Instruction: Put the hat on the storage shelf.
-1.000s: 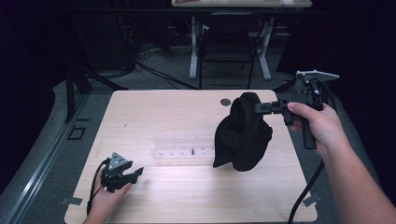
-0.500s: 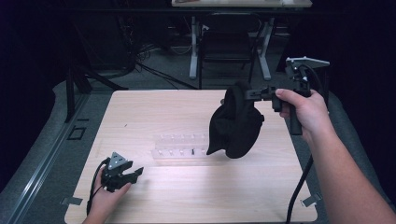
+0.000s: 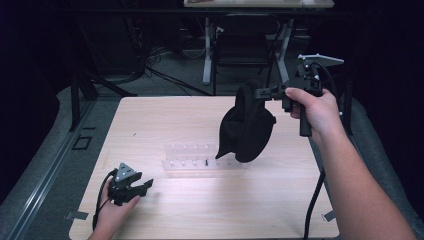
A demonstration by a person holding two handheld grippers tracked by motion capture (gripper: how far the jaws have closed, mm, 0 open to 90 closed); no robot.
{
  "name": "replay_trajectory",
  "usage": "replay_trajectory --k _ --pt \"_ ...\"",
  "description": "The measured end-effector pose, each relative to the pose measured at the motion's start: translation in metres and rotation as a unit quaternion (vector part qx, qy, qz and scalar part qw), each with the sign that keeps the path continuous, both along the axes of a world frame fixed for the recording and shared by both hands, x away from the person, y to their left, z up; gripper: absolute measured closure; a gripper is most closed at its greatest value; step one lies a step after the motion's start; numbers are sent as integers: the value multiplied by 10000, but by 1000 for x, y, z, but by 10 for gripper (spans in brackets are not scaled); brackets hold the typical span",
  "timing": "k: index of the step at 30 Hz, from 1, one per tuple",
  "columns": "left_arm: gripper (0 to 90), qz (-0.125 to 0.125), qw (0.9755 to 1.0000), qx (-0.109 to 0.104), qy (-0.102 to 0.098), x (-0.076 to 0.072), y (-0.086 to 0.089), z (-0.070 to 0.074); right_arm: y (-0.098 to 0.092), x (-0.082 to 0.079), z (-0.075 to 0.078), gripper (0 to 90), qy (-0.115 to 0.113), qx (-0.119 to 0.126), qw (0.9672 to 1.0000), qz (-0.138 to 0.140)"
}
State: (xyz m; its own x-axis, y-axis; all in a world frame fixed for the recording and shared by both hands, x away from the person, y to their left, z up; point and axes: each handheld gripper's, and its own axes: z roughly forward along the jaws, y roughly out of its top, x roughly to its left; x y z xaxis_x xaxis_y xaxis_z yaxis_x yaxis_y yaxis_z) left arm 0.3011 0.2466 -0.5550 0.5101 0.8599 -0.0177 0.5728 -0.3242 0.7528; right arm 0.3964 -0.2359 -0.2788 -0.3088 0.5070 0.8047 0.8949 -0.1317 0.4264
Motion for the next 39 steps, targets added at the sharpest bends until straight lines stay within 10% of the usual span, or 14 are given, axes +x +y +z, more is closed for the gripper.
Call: replay_trajectory --k 39 --pt "470 -101 9999 5 -123 0 -8 6 41 26 -29 883 143 -54 9995 261"
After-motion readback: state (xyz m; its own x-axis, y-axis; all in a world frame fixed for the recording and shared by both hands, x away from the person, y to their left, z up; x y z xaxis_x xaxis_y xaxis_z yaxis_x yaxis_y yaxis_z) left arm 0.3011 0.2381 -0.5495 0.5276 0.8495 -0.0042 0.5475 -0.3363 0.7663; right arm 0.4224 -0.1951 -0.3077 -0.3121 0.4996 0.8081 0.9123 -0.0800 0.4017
